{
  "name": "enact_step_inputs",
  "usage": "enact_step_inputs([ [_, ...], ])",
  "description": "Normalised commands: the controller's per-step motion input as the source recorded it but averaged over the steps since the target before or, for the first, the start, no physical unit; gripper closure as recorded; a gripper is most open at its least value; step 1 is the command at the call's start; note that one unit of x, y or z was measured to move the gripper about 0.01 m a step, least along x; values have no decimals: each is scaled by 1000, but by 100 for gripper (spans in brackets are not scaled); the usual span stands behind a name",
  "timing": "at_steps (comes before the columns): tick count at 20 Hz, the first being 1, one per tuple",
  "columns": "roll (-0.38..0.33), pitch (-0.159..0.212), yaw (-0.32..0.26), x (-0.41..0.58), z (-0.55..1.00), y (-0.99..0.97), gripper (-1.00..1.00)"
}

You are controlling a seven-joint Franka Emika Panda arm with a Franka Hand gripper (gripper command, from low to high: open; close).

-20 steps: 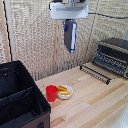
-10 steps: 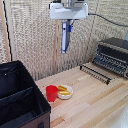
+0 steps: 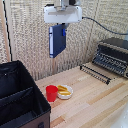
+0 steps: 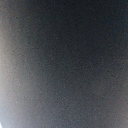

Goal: Please shift your gripper toward the book. Carefully hold the book with your gripper. Gently transport the book using your gripper to the caddy's front section. Safely let the book go into the caddy's front area.

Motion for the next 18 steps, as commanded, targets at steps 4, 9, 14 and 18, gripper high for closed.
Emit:
enact_step_inputs([
  [4, 19, 5, -101, -375, 196, 529, 100],
  [9, 5, 1, -116, -338, 185, 543, 100],
  [14, 0, 0, -152, -250, 168, 574, 100],
  [18, 0, 0, -139, -292, 171, 591, 100],
])
